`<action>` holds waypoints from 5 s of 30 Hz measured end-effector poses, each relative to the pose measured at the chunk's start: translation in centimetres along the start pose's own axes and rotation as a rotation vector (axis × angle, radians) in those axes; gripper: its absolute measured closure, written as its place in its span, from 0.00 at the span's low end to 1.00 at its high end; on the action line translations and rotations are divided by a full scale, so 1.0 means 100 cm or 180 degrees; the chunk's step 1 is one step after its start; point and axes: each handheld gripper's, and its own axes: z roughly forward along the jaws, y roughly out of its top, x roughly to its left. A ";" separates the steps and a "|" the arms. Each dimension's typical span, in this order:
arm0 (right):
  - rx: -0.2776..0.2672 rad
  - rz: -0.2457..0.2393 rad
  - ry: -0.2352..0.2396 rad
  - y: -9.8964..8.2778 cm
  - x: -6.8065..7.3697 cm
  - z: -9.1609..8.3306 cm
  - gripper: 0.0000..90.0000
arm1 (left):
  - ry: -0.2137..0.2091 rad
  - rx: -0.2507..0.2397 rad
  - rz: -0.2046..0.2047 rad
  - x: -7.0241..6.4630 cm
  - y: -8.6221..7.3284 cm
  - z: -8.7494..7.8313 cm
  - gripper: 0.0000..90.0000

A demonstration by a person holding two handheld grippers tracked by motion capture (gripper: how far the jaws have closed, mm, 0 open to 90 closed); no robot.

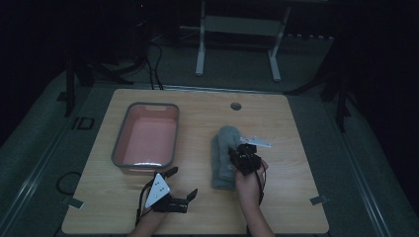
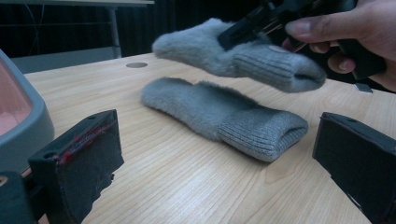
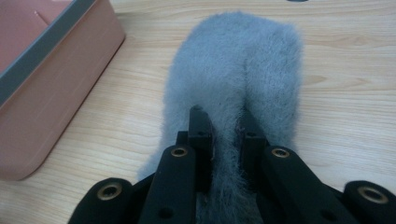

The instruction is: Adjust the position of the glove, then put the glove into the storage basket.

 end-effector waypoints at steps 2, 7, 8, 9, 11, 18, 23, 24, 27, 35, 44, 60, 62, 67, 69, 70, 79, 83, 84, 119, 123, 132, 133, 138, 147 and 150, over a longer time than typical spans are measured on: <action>0.0017 0.0019 0.0012 0.000 0.005 0.003 0.89 | -0.0003 0.0001 0.0005 0.000 0.000 0.000 0.02; 0.0120 -0.0006 0.0040 -0.008 0.014 0.013 0.89 | -0.0008 0.0007 0.0007 0.000 0.000 0.000 0.02; 0.0149 -0.0031 0.0056 -0.010 0.016 0.015 0.89 | -0.0011 0.0006 0.0006 0.000 0.000 0.000 0.02; 0.0149 -0.0031 0.0056 -0.010 0.016 0.015 0.89 | -0.0011 0.0006 0.0006 0.000 0.000 0.000 0.02; 0.0164 -0.0027 0.0075 -0.013 0.018 0.016 0.89 | -0.0009 0.0008 0.0002 0.000 0.000 0.000 0.02; 0.0226 -0.0013 0.0022 -0.022 0.019 0.028 0.87 | -0.0008 0.0011 -0.0012 0.000 0.000 0.000 0.02; 0.0211 -0.0002 0.0028 -0.027 0.016 0.031 0.81 | -0.0005 0.0014 0.0000 0.000 0.000 0.000 0.02; 0.0213 0.0026 0.0052 -0.027 0.016 0.031 0.77 | 0.0002 0.0012 0.0000 0.000 0.000 0.000 0.02; 0.0173 0.0023 0.0124 -0.025 0.017 0.027 0.68 | 0.0007 0.0012 0.0008 -0.001 0.000 0.000 0.02; 0.0126 -0.0180 0.0215 -0.013 0.006 0.006 0.50 | -0.0011 0.0036 -0.0137 0.004 0.001 0.001 0.02; 0.0252 -0.0175 0.0338 -0.014 -0.031 0.002 0.42 | 0.0001 0.0335 -0.0268 0.002 0.007 0.007 0.02; 0.0357 -0.0305 0.0767 -0.005 -0.055 0.007 0.20 | -0.0243 0.0799 -0.0573 0.000 0.073 0.071 0.04; 0.0401 -0.0330 0.0752 -0.007 -0.052 0.013 0.21 | -0.0243 0.0904 -0.0604 0.004 0.074 0.083 0.06; 0.0353 -0.0218 0.0723 -0.011 -0.057 0.020 0.46 | -0.0106 0.1142 -0.0700 0.013 0.070 0.108 0.17; 0.0401 -0.0189 0.0738 -0.012 -0.059 0.025 0.48 | -0.0042 0.1265 -0.0711 0.015 0.066 0.116 0.17; 0.0442 -0.0193 0.0727 -0.012 -0.059 0.027 0.48 | -0.0033 0.1303 -0.0727 0.017 0.064 0.119 0.17; 0.0624 -0.0130 0.0835 -0.022 -0.071 0.038 0.58 | -0.0011 0.1687 -0.0957 0.030 0.048 0.136 0.23; 0.0665 -0.0056 0.0915 -0.024 -0.075 0.042 0.57 | -0.0111 0.1823 -0.1070 0.033 0.041 0.144 0.25; 0.0691 -0.0040 0.0931 -0.025 -0.075 0.044 0.57 | -0.0145 0.1834 -0.1089 0.034 0.039 0.146 0.26; 0.0379 -0.0105 0.1207 0.003 -0.071 0.007 0.90 | -0.0793 0.1482 -0.0846 0.033 0.083 0.143 0.90; 0.0295 -0.0097 0.1238 0.013 -0.067 -0.003 0.90 | -0.0816 0.1452 -0.0814 0.036 0.097 0.138 0.90; 0.0176 -0.0130 0.1294 0.031 -0.056 -0.012 0.90 | -0.0821 0.1416 -0.0723 0.044 0.117 0.129 0.90; 0.0149 -0.0138 0.1338 0.040 -0.049 -0.013 0.90 | -0.0814 0.1391 -0.0674 0.054 0.129 0.122 0.90; 0.0107 -0.0201 0.1392 0.056 -0.032 -0.013 0.90 | -0.0788 0.1341 -0.0658 0.070 0.142 0.109 0.90; 0.0081 -0.0279 0.1572 0.085 0.004 -0.005 0.90 | -0.0663 0.1352 -0.0604 0.103 0.165 0.080 0.90; 0.0078 -0.0291 0.1634 0.092 0.018 -0.001 0.90 | -0.0592 0.1345 -0.0633 0.115 0.170 0.067 0.90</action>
